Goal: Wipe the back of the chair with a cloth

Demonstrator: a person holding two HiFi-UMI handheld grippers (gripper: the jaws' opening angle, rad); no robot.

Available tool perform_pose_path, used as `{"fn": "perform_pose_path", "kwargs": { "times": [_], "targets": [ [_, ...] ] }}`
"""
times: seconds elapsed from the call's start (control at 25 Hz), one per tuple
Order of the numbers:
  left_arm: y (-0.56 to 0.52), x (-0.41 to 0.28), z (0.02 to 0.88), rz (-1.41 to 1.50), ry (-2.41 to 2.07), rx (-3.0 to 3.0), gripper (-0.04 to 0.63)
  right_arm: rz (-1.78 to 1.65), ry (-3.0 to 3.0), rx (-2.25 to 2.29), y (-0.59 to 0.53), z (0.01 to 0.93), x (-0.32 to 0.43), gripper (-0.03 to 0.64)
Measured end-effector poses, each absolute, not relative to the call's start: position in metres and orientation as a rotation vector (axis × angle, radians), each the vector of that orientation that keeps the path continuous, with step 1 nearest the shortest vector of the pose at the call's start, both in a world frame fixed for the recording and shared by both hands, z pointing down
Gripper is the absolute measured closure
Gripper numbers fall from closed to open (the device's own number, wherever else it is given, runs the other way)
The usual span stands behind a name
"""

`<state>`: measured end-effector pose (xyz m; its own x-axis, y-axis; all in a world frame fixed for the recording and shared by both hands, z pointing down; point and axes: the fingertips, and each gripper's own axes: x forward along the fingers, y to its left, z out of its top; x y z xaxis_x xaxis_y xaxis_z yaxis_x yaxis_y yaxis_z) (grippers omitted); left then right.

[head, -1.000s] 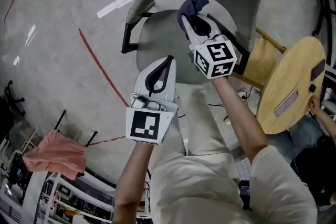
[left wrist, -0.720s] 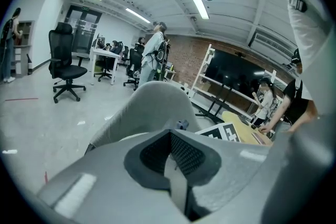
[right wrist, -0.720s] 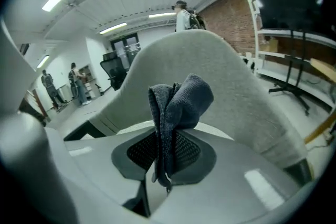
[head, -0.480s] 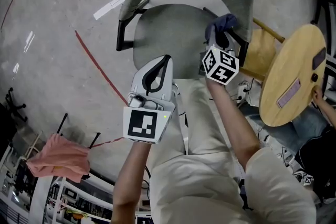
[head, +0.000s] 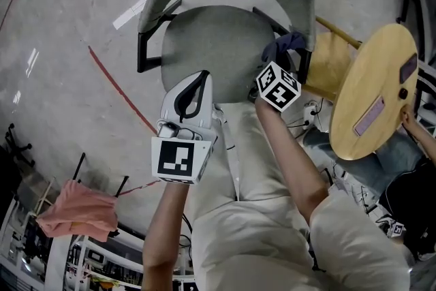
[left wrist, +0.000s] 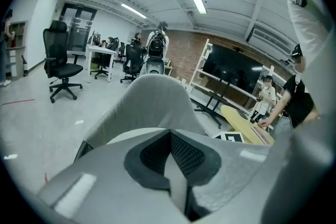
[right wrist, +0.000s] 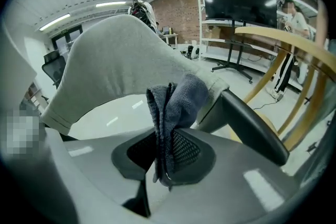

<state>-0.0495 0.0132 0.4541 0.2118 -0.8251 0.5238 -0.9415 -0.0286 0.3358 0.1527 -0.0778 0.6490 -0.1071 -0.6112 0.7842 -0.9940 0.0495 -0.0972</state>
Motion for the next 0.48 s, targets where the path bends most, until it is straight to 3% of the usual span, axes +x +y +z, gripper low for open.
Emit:
{"fn": "perform_pose_path", "kwargs": {
  "times": [0.48],
  "targets": [
    [-0.004,-0.034,0.457,0.261,-1.586,1.904,0.594,0.916,-1.734,1.641,-0.122,0.667,0.167,0.543]
  ]
}}
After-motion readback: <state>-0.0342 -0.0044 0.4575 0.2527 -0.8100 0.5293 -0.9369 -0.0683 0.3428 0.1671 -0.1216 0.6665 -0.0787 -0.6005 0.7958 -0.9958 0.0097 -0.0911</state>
